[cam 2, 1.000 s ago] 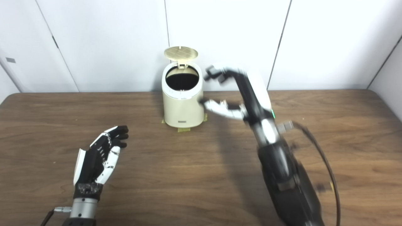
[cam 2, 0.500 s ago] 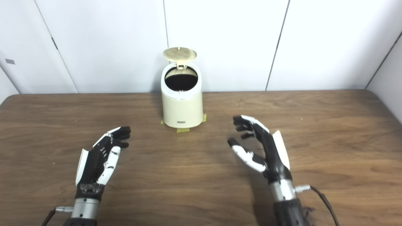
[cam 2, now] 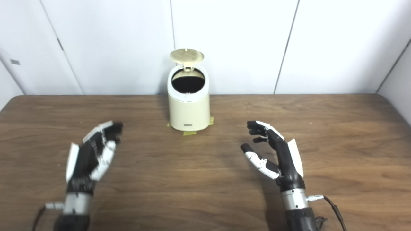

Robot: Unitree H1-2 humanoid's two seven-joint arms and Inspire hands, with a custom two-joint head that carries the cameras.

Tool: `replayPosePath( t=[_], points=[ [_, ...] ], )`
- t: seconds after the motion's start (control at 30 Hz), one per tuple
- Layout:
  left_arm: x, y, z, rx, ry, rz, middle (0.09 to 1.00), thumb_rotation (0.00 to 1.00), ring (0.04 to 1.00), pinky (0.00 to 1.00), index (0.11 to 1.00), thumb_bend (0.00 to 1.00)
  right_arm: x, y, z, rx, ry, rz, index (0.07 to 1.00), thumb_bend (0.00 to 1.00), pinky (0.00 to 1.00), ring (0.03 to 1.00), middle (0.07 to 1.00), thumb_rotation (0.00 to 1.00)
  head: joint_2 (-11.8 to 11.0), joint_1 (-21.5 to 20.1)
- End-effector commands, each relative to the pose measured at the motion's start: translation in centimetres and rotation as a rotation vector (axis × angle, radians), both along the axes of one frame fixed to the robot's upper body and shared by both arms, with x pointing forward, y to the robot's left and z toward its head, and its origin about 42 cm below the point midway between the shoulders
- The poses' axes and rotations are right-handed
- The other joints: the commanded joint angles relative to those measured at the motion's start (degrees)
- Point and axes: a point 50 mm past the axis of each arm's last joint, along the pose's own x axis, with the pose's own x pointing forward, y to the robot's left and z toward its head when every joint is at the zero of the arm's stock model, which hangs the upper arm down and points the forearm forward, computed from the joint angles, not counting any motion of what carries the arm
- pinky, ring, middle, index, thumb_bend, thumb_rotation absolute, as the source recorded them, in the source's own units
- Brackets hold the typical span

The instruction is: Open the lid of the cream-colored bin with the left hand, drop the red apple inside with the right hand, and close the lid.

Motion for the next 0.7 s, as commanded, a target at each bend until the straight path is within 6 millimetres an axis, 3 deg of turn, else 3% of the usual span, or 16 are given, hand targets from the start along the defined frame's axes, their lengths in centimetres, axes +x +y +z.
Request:
replayPosePath(
  t=[0.0, 0.13, 0.27, 0.33, 0.47, 0.67],
  points=[
    [2.8, -1.2, 6.7, 0.138, -0.184, 0.003, 0.79, 0.79, 0.78, 0.68, 0.771, 0.41, 0.5, 1.0, 0.5, 0.013, -0.037, 0.016, 0.719, 0.27, 0.59, 0.696, 0.729, 0.43, 0.19, -0.01],
    [5.3, -3.5, 12.5, 0.339, -0.246, 0.033, 0.814, 0.87, 0.824, 0.74, 0.795, 0.53, 0.6, 1.1, 0.4, 0.005, -0.043, 0.022, 0.715, 0.26, 0.58, 0.686, 0.717, 0.38, 0.28, -0.42],
    [7.2, -6.4, 16.8, 0.503, -0.265, 0.067, 0.844, 0.9, 0.878, 0.9, 0.82, 0.66, 0.6, 1.2, 0.4, 0.005, -0.041, 0.023, 0.712, 0.26, 0.57, 0.686, 0.716, 0.38, 0.32, -0.59],
    [7.8, -7.5, 18.0, 0.564, -0.263, 0.071, 0.842, 0.94, 0.894, 0.98, 0.828, 0.76, 0.6, 1.2, 0.4, 0.001, -0.041, 0.026, 0.711, 0.25, 0.57, 0.683, 0.715, 0.36, 0.32, -0.59],
    [9.2, -10.3, 20.7, 0.706, -0.234, 0.05, 0.867, 1.0, 0.956, 1.0, 0.86, 0.93, 0.6, 1.4, 0.4, 0.004, -0.035, 0.024, 0.711, 0.25, 0.57, 0.681, 0.713, 0.37, 0.22, -0.65],
    [11.4, -13.7, 23.4, 0.822, -0.181, 0.039, 0.857, 0.94, 0.951, 1.0, 0.844, 0.94, 1.0, 1.6, 0.1, 0.009, -0.024, 0.022, 0.708, 0.24, 0.56, 0.681, 0.713, 0.35, -0.45, -0.92]
  ],
)
